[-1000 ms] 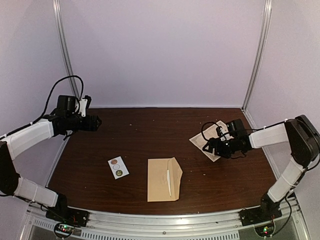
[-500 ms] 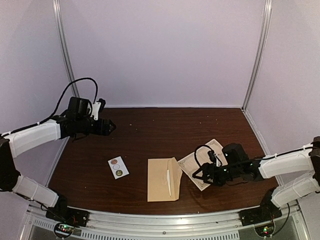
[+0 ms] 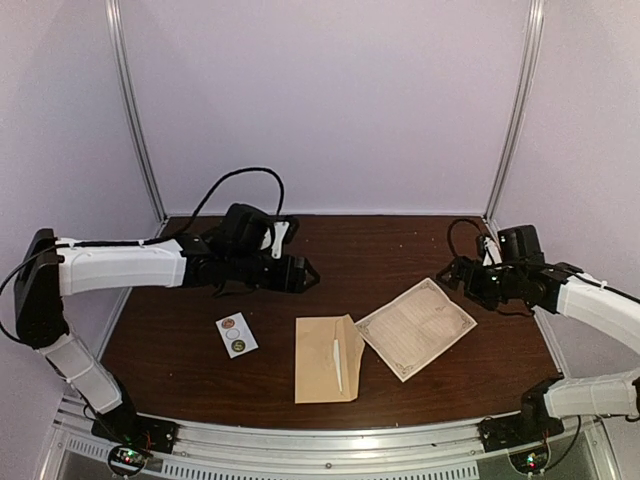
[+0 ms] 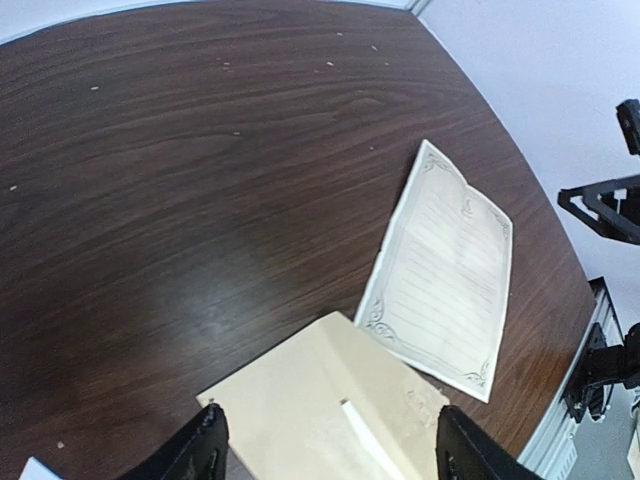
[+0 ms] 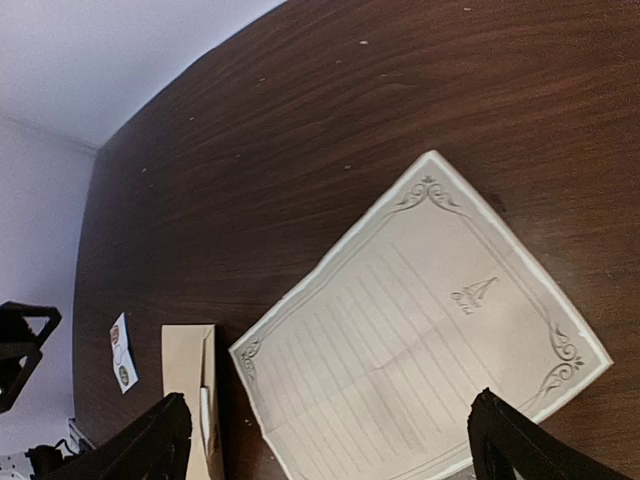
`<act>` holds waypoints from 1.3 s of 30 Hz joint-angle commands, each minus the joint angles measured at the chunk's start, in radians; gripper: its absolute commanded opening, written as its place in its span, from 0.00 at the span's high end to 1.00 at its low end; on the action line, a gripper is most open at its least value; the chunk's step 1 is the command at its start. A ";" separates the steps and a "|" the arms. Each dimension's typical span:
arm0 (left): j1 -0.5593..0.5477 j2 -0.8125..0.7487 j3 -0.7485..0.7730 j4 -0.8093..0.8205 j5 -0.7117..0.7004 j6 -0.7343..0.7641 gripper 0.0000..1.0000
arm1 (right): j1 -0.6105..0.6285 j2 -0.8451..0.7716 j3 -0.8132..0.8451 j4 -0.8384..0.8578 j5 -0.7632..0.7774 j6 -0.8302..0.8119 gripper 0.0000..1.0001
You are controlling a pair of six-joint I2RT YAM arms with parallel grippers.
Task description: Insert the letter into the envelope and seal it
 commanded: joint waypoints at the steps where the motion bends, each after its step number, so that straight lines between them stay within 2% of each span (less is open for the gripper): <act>1: -0.084 0.115 0.116 0.052 -0.021 -0.077 0.29 | -0.163 0.027 -0.034 -0.094 -0.050 -0.169 0.03; 5: -0.140 0.208 0.196 0.053 -0.018 -0.121 0.36 | -0.304 0.064 -0.050 -0.050 -0.141 -0.249 0.03; 9: -0.188 0.299 0.271 0.054 0.004 -0.149 0.39 | -0.414 0.161 -0.024 -0.015 -0.222 -0.328 0.04; 14: -0.230 0.400 0.351 0.055 0.041 -0.167 0.43 | -0.472 0.301 0.044 0.038 -0.295 -0.388 0.07; 22: -0.240 0.514 0.416 0.072 0.130 -0.185 0.49 | -0.478 0.491 0.161 0.126 -0.389 -0.374 0.15; 27: -0.240 0.565 0.428 0.074 0.181 -0.174 0.51 | -0.476 0.643 0.251 0.105 -0.465 -0.406 0.27; 32: -0.240 0.608 0.456 0.078 0.222 -0.129 0.51 | -0.461 0.733 0.320 0.102 -0.508 -0.417 0.35; 39: -0.239 0.674 0.500 0.068 0.252 -0.097 0.51 | -0.424 0.847 0.401 0.037 -0.550 -0.460 0.35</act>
